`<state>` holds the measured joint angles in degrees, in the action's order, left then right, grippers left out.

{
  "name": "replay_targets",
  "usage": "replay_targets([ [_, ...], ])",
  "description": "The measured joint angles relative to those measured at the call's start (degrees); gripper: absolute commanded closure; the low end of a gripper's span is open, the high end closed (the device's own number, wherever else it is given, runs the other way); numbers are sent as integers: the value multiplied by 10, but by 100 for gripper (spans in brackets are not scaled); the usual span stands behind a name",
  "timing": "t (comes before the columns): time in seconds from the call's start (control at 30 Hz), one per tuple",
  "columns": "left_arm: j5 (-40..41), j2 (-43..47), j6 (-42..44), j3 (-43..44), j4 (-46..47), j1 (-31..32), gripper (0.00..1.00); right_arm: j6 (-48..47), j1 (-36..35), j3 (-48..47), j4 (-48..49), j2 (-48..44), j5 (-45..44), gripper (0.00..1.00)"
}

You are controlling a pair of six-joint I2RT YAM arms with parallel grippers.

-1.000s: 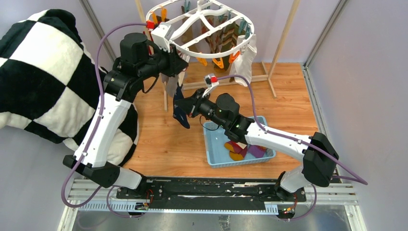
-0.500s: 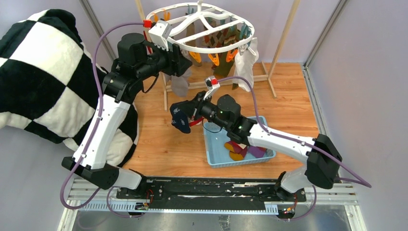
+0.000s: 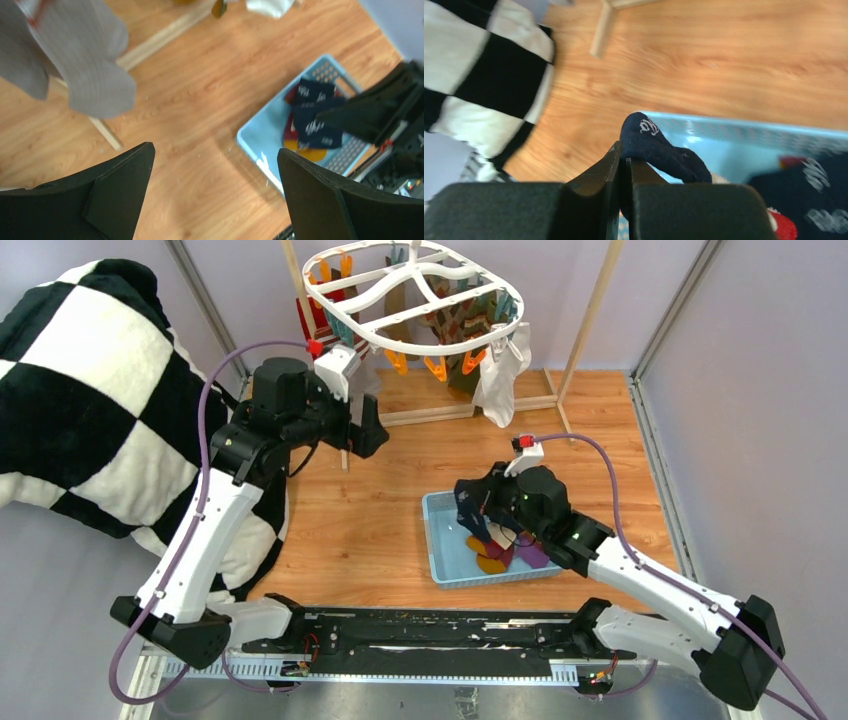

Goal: Remove the socks clipped to the hanger
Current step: Remove the sock from the hanger, then place the sock in the bin.

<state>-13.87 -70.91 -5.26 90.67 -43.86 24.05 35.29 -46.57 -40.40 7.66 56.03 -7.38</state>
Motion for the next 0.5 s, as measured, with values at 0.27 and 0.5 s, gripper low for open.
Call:
replay_targets([
  [0.27, -53, 28, 34, -70, -88, -68, 0, 11, 60, 8, -184, 14, -16, 39],
  [0.5, -108, 26, 46, -90, -115, -172, 0, -19, 107, -91, -325, 58, 74, 42],
])
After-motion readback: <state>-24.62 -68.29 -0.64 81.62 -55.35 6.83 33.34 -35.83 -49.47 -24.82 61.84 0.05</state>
